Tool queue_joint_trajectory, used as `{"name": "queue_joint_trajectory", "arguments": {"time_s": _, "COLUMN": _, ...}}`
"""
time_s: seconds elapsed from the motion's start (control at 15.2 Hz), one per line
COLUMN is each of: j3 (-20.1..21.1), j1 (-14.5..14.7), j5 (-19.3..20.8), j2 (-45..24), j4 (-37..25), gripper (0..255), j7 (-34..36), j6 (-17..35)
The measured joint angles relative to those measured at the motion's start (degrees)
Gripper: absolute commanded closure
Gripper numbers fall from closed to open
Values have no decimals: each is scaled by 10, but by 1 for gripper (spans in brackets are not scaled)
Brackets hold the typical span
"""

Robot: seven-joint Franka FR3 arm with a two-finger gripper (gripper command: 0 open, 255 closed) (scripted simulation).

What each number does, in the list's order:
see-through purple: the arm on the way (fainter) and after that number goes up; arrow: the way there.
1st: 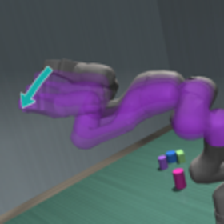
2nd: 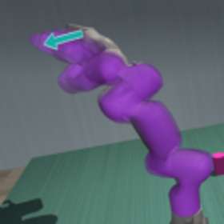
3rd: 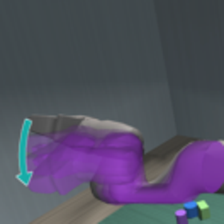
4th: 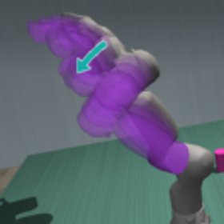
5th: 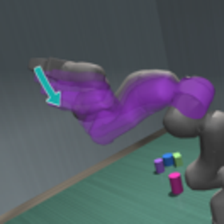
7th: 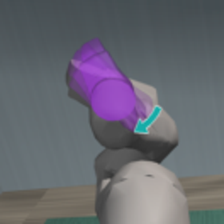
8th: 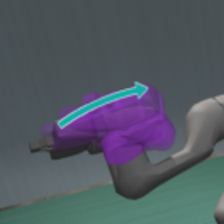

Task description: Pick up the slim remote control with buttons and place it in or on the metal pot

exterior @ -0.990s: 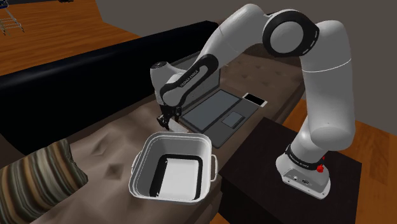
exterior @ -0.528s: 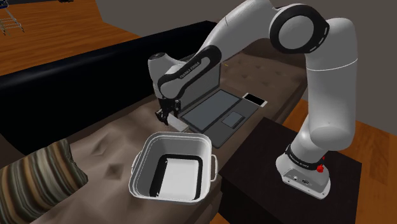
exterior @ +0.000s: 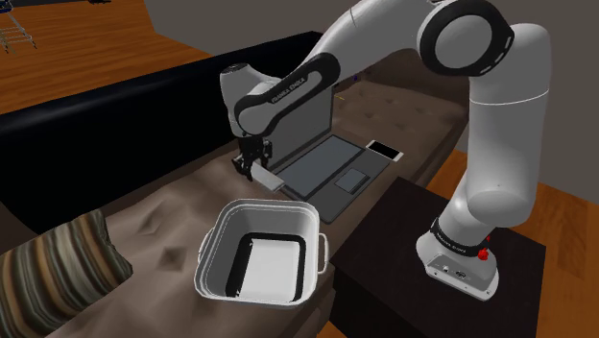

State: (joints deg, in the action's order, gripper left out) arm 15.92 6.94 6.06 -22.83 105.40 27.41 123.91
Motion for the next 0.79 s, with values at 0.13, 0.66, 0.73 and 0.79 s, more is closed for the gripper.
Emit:
{"name": "queue_joint_trajectory", "arguments": {"time_s": 0.13, "j3": 2, "j1": -2, "j5": -4, "j2": 11, "j4": -3, "gripper": 255, "j7": -3, "j6": -14}}
{"name": "queue_joint_trajectory", "arguments": {"time_s": 0.66, "j3": 6, "j1": -4, "j5": -13, "j2": 38, "j4": -28, "gripper": 255, "j7": -7, "j6": -65}}
{"name": "queue_joint_trajectory", "arguments": {"time_s": 0.73, "j3": 6, "j1": -5, "j5": -14, "j2": 41, "j4": -30, "gripper": 255, "j7": -9, "j6": -70}}
{"name": "queue_joint_trajectory", "arguments": {"time_s": 0.79, "j3": 6, "j1": -4, "j5": -15, "j2": 42, "j4": -38, "gripper": 255, "j7": -9, "j6": -78}}
